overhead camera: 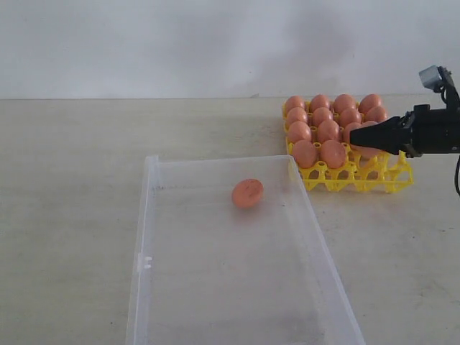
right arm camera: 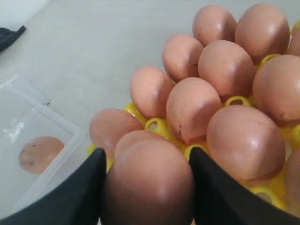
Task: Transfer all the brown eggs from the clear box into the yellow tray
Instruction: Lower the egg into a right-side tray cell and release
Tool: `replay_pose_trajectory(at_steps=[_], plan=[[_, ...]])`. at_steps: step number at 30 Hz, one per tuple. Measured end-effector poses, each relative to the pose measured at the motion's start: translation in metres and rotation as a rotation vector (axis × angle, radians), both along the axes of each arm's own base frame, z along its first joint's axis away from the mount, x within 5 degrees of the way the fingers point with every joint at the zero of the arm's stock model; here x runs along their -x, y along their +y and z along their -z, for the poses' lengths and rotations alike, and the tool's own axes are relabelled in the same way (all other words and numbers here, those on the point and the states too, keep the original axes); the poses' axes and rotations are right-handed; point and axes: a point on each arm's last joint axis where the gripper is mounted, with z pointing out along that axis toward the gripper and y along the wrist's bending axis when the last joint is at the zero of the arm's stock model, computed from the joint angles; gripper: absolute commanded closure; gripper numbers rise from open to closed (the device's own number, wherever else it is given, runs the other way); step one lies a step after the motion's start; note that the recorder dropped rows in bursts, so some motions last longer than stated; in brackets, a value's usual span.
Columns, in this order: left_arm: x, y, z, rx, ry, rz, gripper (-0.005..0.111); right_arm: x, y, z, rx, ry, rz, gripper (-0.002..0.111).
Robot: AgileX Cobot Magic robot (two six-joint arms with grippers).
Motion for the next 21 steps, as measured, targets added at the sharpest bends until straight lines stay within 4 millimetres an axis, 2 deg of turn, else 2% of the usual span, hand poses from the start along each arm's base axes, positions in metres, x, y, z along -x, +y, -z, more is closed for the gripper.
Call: replay_pose_trajectory(at_steps=[10,12,17,21], plan=[[0.0,0.0,0.0,0.0,0.0,0.0,0.103,-0.004,-0.003,0.017,0.046,-0.068,0.008,0.107],[0.0,0.0,0.0,0.0,0.0,0.0,0.103,-0.005,-0.003,0.017,0.054,-0.08,0.018,0.1],[0.0,0.0,0.0,0.0,0.0,0.0,0.103,-0.006,-0.004,0.017,0.052,-0.087,0.032,0.069],[0.0,0.0,0.0,0.0,0.0,0.0,0.103,-0.007,-0.005,0.016,0.044,-0.092,0.046,0.065]])
